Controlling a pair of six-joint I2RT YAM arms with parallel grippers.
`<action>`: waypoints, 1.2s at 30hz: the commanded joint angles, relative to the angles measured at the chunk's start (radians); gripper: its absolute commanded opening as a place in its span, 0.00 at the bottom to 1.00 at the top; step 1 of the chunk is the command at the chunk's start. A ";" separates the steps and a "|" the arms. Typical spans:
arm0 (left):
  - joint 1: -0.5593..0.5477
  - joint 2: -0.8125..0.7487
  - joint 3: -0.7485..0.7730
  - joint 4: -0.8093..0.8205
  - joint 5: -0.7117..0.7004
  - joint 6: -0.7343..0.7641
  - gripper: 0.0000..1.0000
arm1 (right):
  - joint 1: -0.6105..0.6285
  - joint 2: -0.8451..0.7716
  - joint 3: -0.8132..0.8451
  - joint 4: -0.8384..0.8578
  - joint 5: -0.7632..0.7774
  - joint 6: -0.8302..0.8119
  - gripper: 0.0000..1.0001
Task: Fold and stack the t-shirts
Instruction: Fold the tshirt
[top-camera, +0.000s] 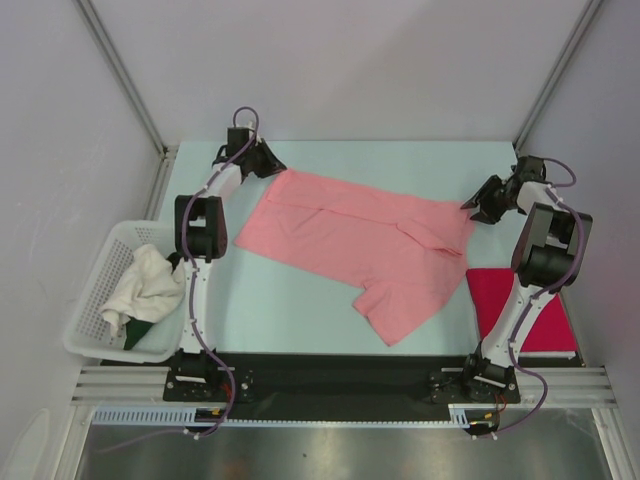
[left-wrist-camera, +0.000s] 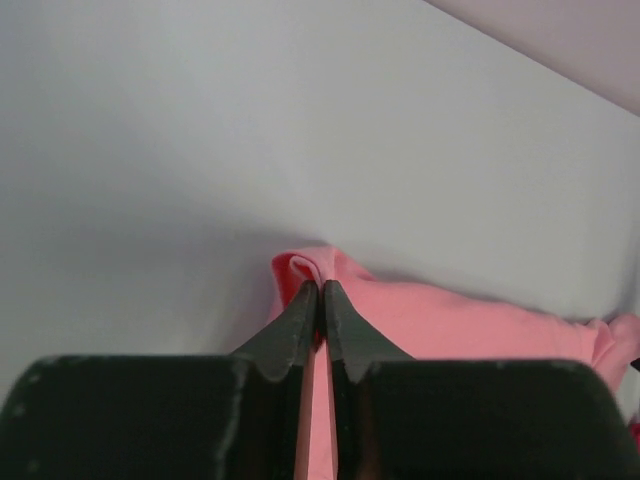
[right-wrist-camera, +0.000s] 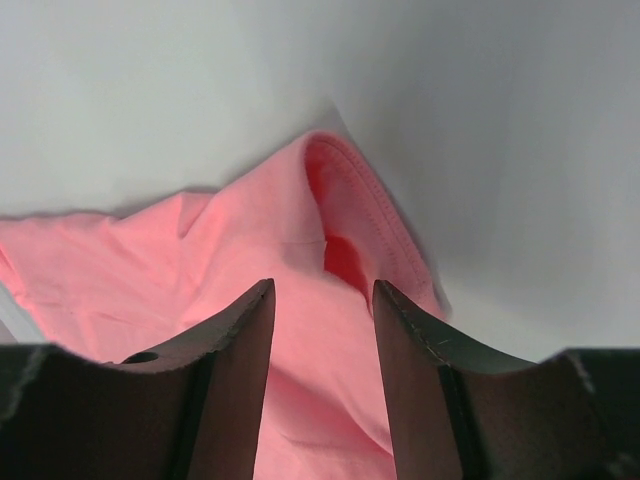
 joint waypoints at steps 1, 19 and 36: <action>0.004 0.007 0.003 0.051 0.032 -0.033 0.09 | 0.000 0.023 0.049 0.015 -0.008 -0.011 0.50; 0.014 0.041 0.024 0.188 0.039 -0.119 0.00 | 0.007 0.085 0.111 0.063 -0.015 0.018 0.46; 0.042 0.067 -0.014 0.272 0.116 -0.199 0.05 | 0.030 0.093 0.114 0.078 -0.005 0.078 0.26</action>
